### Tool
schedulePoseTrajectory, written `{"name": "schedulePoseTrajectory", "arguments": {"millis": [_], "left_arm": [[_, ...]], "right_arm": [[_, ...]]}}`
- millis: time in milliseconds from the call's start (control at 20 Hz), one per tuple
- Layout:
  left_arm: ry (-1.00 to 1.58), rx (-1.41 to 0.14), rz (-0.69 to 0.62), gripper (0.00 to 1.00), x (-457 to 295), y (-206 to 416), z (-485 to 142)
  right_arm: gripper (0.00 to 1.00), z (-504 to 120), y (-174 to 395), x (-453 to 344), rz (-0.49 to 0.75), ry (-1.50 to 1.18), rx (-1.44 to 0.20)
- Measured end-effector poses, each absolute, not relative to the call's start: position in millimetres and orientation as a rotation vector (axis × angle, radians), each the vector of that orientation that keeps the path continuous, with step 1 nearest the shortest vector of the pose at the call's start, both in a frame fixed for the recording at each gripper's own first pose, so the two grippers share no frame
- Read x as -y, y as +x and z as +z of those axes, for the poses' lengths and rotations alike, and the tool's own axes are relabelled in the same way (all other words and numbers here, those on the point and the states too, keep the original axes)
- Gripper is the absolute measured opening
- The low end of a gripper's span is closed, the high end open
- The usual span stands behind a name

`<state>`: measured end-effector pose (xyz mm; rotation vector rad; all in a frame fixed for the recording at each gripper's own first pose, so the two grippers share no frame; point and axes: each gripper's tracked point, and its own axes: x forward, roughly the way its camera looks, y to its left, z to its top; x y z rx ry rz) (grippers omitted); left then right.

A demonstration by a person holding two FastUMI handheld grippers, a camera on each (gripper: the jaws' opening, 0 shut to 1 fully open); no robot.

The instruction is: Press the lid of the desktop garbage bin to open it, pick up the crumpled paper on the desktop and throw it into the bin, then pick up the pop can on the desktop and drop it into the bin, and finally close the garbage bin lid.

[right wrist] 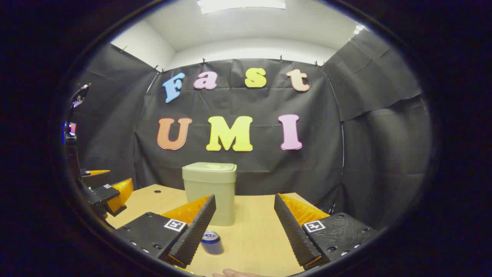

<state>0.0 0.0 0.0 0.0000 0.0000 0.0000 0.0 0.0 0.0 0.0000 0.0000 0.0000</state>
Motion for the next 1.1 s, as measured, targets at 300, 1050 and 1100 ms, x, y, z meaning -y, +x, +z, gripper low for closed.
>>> {"name": "schedulePoseTrajectory", "arguments": {"millis": [300,1050,1100], "left_arm": [[-0.019,0.017,-0.022,0.98,3,-9,6],[-0.024,-0.055,0.006,0.99,-3,-1,-14],[-0.022,-0.056,0.006,0.99,-2,0,-14]], "right_arm": [[0.98,-4,-8,-8,0.013,-0.033,-0.007],[0.95,-17,-9,-2,0.036,-0.043,-0.021],[0.95,-19,-8,-1,0.035,-0.043,-0.023]]}}
